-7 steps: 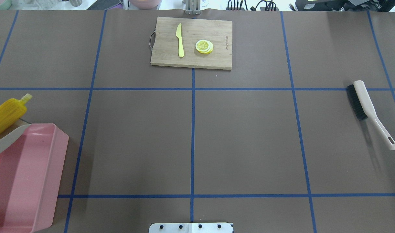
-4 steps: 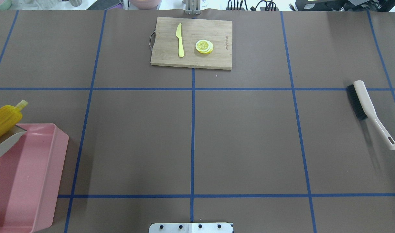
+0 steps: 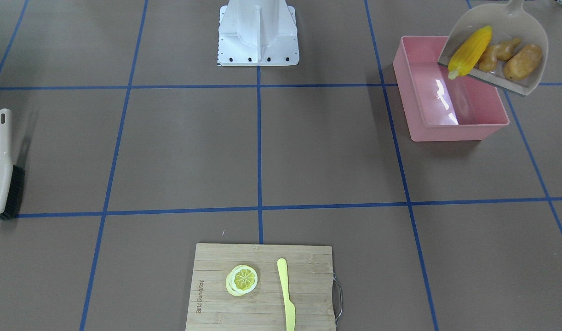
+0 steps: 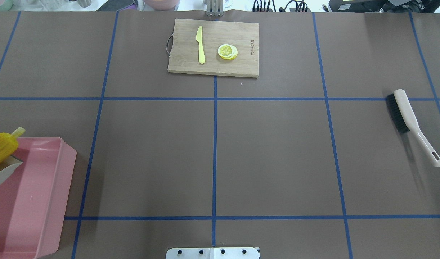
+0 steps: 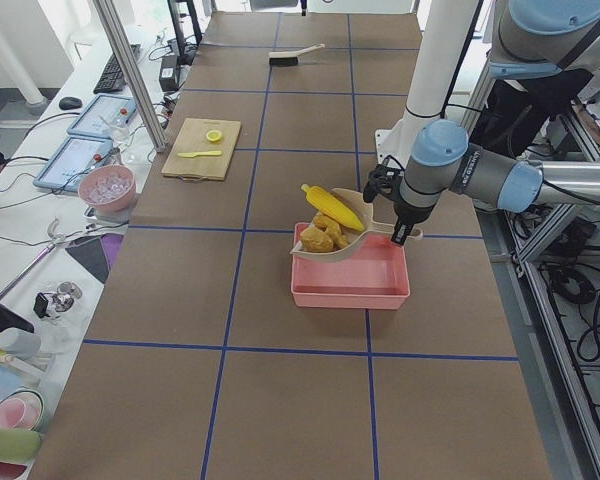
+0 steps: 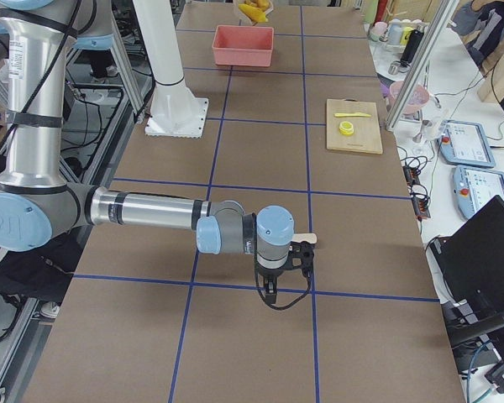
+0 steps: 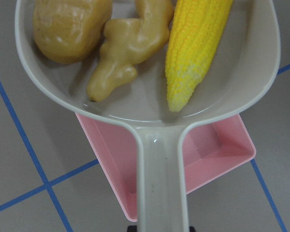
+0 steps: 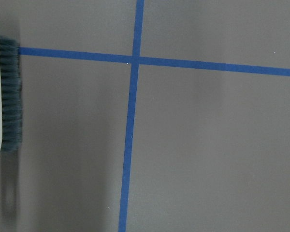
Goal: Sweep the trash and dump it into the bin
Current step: 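Tilt the dustpan with the left gripper to pour items into the pink bin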
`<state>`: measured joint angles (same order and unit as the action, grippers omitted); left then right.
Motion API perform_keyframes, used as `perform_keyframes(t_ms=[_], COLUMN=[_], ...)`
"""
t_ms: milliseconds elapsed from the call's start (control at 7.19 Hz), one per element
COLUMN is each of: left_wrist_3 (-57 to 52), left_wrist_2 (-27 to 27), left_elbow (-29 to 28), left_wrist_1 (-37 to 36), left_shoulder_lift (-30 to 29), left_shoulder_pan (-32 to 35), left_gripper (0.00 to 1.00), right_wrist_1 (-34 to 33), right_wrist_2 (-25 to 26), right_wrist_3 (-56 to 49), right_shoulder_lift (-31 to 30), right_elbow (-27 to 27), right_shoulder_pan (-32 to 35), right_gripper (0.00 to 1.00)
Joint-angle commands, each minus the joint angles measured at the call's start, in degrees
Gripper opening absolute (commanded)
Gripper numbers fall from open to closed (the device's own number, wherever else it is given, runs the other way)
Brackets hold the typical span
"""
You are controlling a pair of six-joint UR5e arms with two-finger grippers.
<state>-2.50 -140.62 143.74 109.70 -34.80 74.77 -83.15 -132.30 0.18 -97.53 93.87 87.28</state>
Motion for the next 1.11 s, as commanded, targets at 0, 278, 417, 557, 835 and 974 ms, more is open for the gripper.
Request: perform_keyframes(t_ms=[0, 278, 417, 557, 835, 974], left_wrist_3=[-2.15, -2.42, -2.51, -2.51, -2.60, -2.86], left_wrist_2=[-2.10, -5.26, -6.33, -7.64, -9.76, -11.68], left_elbow=[-0.03, -0.30, -0.39, -0.39, -0.39, -0.39], left_wrist_1=[0.16, -0.62, -1.67, -4.21, -8.52, -11.93], left_shoulder_lift=[2.71, 3.77, 3.77, 3.77, 3.77, 3.69], left_shoulder_pan=[-0.15, -0.24, -0.50, -1.03, -2.08, -3.22], left_gripper=[0.00, 0.00, 0.00, 0.00, 0.00, 0.00], right_wrist_1=[-0.08, -0.08, -0.08, -0.08, -0.17, -0.17], right_wrist_2=[0.12, 0.20, 0.20, -0.06, -0.23, -0.24], right_wrist_3=[0.00, 0.00, 0.00, 0.00, 0.00, 0.00], right_shoulder_lift=[-0.03, -0.03, -0.03, -0.20, -0.38, -0.38], right_elbow=[-0.01, -0.01, -0.01, -0.09, -0.18, -0.18], right_shoulder_pan=[0.00, 0.00, 0.00, 0.00, 0.00, 0.00], right_gripper=[1.00, 1.00, 1.00, 1.00, 1.00, 1.00])
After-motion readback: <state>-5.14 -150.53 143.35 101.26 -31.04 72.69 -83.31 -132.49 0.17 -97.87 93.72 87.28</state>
